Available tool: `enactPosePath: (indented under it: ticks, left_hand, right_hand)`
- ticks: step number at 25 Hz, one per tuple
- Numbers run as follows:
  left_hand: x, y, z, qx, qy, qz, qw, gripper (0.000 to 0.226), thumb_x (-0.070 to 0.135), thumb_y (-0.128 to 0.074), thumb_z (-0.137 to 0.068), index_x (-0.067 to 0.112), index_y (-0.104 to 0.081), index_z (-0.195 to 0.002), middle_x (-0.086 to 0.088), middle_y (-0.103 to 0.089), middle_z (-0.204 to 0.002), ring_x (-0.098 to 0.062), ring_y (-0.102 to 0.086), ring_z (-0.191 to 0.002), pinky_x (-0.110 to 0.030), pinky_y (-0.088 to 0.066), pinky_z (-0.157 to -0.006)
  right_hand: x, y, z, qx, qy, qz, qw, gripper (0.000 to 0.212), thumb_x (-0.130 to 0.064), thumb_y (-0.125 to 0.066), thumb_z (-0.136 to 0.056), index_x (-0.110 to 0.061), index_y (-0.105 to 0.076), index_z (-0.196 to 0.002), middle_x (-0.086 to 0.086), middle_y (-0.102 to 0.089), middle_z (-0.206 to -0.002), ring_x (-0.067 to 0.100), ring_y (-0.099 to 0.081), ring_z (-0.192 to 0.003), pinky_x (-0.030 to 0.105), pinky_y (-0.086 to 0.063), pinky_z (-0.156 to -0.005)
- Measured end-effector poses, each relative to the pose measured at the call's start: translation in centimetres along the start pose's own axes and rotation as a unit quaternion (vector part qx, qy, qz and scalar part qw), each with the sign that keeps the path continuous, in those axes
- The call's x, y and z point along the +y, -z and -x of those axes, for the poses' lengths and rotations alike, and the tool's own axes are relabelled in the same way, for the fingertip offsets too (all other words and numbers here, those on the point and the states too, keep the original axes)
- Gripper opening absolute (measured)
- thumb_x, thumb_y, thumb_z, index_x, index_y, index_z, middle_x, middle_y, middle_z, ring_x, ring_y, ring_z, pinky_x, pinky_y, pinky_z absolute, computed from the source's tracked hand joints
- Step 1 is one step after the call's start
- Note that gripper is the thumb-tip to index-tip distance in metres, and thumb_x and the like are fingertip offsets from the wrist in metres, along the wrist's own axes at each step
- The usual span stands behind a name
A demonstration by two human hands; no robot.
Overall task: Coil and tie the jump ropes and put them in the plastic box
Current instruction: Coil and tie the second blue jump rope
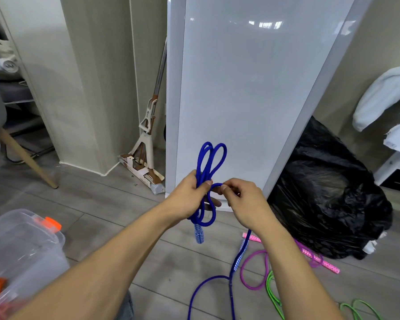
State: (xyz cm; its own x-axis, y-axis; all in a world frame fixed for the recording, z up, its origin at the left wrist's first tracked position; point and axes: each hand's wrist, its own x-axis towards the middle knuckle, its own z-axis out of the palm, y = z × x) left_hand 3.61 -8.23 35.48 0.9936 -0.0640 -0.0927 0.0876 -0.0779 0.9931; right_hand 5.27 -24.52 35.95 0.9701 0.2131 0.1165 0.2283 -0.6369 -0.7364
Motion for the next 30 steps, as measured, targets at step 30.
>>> enactPosePath:
  ticks: [30]
  left_hand:
    - [-1.9, 4.2, -3.7, 0.420, 0.057, 0.127, 0.897, 0.026, 0.021, -0.045, -0.102, 0.002, -0.056, -0.116, -0.009, -0.064, -0.078, -0.019, -0.057, -0.063, -0.031, -0.047, -0.061]
  right_hand:
    - [1.6, 1.3, -0.7, 0.081, -0.158, 0.094, 0.980, 0.030, -0.023, -0.043, -0.101, -0.007, -0.068, -0.095, 0.010, -0.066, -0.088, 0.030, -0.059, -0.083, 0.033, -0.043, -0.068]
